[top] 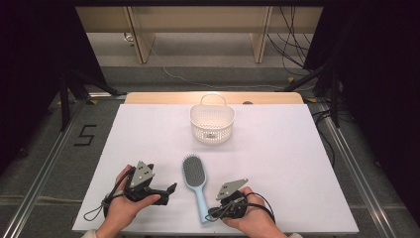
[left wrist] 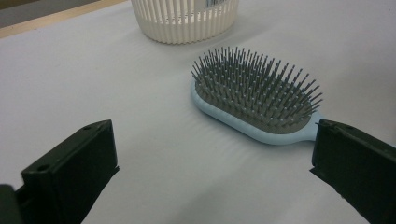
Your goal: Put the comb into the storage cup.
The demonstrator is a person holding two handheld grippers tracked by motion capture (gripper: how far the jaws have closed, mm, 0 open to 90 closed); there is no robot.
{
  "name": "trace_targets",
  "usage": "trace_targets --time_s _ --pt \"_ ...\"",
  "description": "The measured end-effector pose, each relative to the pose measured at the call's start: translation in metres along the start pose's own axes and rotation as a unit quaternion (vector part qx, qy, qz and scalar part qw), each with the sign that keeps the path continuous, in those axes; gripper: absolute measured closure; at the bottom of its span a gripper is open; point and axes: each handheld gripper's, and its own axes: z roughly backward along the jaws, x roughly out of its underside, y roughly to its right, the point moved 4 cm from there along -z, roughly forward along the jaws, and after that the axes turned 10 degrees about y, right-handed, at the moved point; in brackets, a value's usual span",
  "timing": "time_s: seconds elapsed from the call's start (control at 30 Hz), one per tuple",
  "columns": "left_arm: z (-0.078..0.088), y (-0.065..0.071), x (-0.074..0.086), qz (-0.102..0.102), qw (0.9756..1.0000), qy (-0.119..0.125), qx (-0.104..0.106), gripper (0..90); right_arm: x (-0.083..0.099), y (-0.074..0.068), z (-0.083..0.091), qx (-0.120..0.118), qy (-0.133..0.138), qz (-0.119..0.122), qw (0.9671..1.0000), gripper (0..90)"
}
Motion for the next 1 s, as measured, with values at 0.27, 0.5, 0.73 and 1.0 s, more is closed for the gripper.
trace_targets --time_s 0.27,0.5,0.73,1.0 --pt "0.004 0.0 0.002 0.002 1.0 -0.005 -0.001 0.0 -0.008 -0.012 -0.017 -0.017 0.005 0.008 0.9998 90.0" --pt "0.008 -0.001 0.003 0.002 1.0 -0.009 0.0 0.0 -0.014 -0.021 -0.034 -0.028 0.0 0.017 0.9995 90.0" --pt "0.011 -0.002 0.006 0.005 0.9999 -0.015 -0.002 0.0 -0.022 -0.025 -0.052 -0.032 -0.003 0.023 0.9992 90.0" --pt "0.018 -0.004 0.008 0.009 0.9998 -0.019 -0.007 0.0 -0.032 -0.026 -0.066 -0.032 0.001 0.024 0.9992 90.0"
